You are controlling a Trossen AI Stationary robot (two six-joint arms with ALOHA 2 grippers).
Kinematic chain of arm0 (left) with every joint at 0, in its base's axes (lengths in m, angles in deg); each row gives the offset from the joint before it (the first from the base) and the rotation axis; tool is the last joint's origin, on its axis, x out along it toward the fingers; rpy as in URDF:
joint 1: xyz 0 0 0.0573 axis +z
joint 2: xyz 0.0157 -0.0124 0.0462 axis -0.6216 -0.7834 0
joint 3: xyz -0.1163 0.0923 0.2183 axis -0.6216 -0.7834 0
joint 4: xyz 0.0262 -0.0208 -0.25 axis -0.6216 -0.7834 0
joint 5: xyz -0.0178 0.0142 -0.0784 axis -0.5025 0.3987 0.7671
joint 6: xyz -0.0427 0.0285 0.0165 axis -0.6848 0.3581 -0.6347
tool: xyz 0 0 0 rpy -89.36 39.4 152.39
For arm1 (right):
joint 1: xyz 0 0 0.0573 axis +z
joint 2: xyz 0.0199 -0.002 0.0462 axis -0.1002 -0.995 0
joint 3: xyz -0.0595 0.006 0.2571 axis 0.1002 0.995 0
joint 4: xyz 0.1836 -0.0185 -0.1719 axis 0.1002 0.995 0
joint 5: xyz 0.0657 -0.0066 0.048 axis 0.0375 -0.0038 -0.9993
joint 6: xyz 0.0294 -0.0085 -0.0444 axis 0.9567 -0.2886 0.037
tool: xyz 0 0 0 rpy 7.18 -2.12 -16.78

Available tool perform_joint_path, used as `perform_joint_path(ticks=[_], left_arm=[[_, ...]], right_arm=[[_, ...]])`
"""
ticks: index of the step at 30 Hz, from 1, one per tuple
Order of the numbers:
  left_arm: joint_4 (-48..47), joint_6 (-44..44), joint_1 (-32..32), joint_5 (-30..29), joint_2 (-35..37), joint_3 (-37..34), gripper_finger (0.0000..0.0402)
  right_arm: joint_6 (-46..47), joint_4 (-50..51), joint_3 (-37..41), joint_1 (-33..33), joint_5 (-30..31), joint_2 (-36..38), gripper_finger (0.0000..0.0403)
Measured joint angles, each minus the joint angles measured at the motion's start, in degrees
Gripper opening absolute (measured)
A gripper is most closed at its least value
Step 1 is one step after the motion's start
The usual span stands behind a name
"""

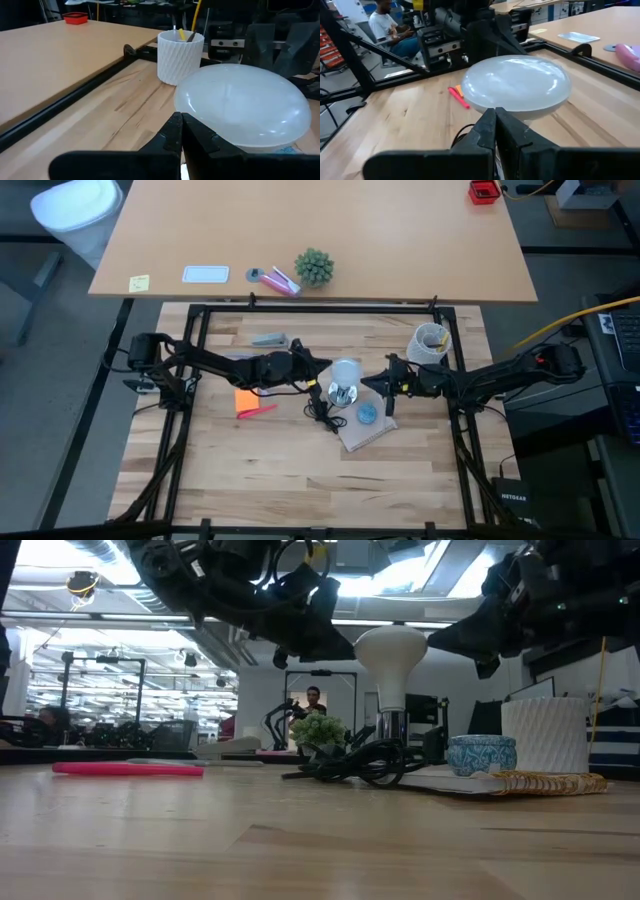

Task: Screw lightbulb
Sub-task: Remove the lightbulb from the lamp

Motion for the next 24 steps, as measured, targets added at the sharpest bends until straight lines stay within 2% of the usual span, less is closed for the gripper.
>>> perform_joint_path(ticks=[13,24], left_arm=[[-0.2,0.0,-3.3,-1.5,0.0,0.0,0.0000],[-0.9,-0.8,-4.5,-1.8,0.2,-0.1,0.0000]], right_arm=[[1.1,1.0,0.0,0.1,1.2,0.1,0.0011],[2.8,1.8,0.1,0.0,9.9,0.1,0.0011]])
